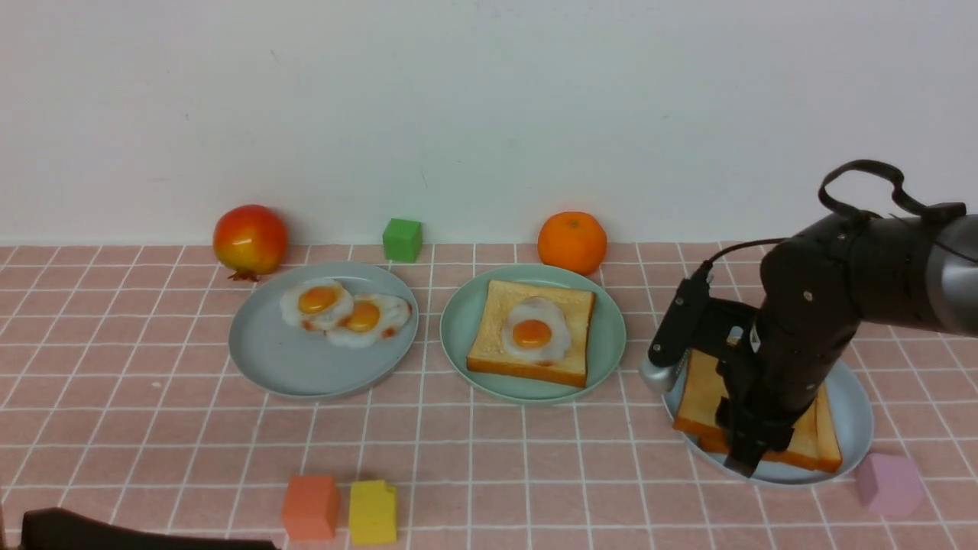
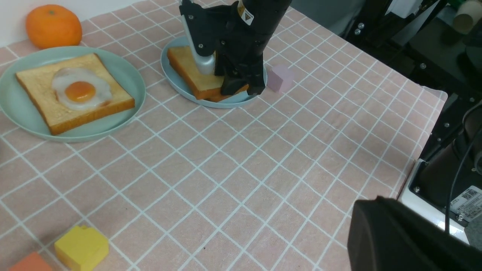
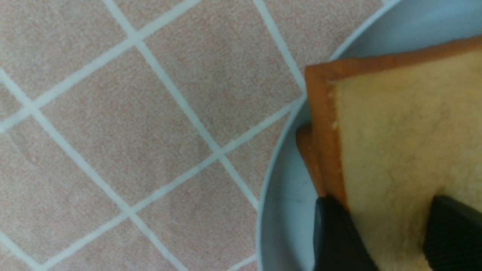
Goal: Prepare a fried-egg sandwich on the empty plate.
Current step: Grab a slice of bread with your right arm, then use your right arm to place a slice of bread on the fried egg in the middle
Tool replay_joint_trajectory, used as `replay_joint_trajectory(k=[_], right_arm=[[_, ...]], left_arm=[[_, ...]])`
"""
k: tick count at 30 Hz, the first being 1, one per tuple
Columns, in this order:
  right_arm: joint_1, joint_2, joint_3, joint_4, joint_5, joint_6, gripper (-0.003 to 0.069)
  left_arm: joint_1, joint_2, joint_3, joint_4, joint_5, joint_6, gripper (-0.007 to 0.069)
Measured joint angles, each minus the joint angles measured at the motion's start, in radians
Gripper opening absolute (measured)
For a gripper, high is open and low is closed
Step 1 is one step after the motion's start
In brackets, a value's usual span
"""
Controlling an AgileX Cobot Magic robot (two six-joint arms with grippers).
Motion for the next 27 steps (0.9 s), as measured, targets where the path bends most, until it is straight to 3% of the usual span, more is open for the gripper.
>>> replay_joint_trajectory(k=[5,7,8,14,18,21,22,23,27], right_arm=[[0.016,-0.04,-0.007,-0.001,0.075,0.008,0.0253],[0.031,-0.091,-0.038,-0.001,0.148,0.053,0.0136],[0.037,-0.114,-0.058,0.001,0.171,0.077,0.0119],[0.094,-0.184,-0.207,0.003,0.242,0.197,0.012],[0.166,-0.158,-0.314,0.004,0.224,0.218,0.012],[0.222,-0.065,-0.426,0.009,0.173,0.212,0.012],[0.226,-0.05,-0.438,0.009,0.172,0.21,0.012],[0.243,0.016,-0.493,0.011,0.169,0.197,0.012],[0.258,0.129,-0.582,0.011,0.182,0.174,0.012]], left_arm=[[0.0,0.0,0.0,-0.001,0.002,0.0,0.0012],[0.0,0.0,0.0,-0.003,0.004,-0.003,0.0012],[0.0,0.0,0.0,-0.004,0.004,-0.004,0.0012],[0.0,0.0,0.0,0.007,0.014,-0.019,0.0012],[0.0,0.0,0.0,0.096,0.027,-0.123,0.0012],[0.0,0.0,0.0,0.274,0.043,-0.298,0.0012],[0.0,0.0,0.0,0.285,0.043,-0.308,0.0012],[0.0,0.0,0.0,0.381,0.073,-0.397,0.0012],[0.0,0.0,0.0,0.465,0.121,-0.468,0.0012]])
